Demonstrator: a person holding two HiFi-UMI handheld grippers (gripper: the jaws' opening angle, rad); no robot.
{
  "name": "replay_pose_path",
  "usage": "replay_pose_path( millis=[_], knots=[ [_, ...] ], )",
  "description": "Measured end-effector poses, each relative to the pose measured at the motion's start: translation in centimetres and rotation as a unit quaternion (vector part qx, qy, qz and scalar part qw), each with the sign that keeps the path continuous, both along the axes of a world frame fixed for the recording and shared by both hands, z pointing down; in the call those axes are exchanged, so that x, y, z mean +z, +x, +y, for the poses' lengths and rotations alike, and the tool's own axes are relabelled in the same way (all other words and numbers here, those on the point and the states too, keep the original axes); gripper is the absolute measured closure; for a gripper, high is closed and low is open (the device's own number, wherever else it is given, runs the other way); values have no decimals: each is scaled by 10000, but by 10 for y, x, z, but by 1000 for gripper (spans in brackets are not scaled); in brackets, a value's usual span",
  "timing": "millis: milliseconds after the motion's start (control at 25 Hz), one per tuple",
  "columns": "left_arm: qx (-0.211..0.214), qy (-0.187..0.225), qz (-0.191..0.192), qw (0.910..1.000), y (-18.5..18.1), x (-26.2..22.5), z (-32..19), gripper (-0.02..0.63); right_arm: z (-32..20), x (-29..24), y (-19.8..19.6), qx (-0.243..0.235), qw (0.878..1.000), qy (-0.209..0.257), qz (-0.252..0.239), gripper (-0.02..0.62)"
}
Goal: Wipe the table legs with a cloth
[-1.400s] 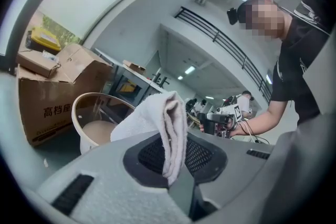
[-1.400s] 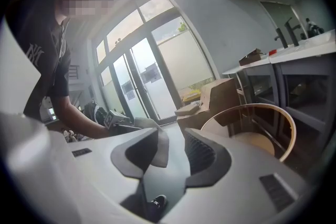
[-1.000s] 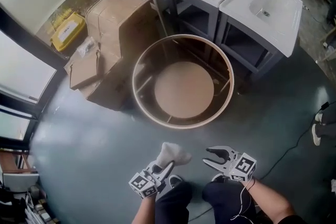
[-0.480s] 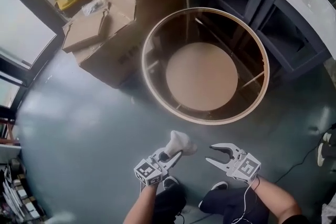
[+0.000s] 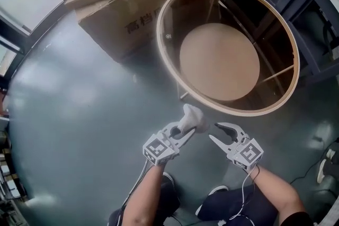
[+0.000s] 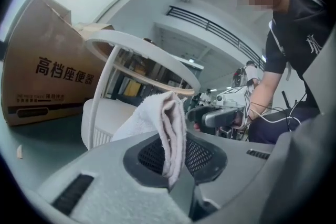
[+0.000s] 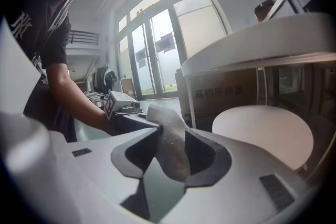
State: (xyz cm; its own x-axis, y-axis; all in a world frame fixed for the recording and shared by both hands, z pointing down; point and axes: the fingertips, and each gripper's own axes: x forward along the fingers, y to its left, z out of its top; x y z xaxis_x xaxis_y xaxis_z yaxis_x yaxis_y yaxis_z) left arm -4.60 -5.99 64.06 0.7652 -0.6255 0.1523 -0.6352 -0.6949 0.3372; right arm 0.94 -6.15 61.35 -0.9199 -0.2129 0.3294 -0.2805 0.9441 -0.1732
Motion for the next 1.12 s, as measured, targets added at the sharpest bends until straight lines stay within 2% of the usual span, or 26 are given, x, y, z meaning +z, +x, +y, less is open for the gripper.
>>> replay_pose_path(
  millis=[320,440,640,760,840,920,1040,1120],
  knots=[
    [-25,569,-40,9984,1,25,-24,558,-29,36,4,-217,9990,375,123,465],
    [-8,790,-55,9969,11,26,-30,558,-38,43,12,-89,9987,488,68,465],
    [7,839,-205,9963,20,44,-30,558,-44,58,15,31,9984,555,-36,463],
    [-120,917,-191,9955,15,47,-29,558,-43,67,20,25,9987,512,-50,463],
    [-291,1058,-211,9937,6,40,-29,558,-43,70,19,-8,9989,453,-95,463],
    [-671,1152,-150,9910,-12,30,-32,558,-45,68,14,0,9990,373,-240,463],
    [-1501,1447,82,9780,-56,6,-31,558,-41,58,5,-115,9982,387,-440,463],
    [-1821,1660,17,9692,-84,-12,-28,558,-39,48,2,-243,9972,490,-518,463]
  ],
)
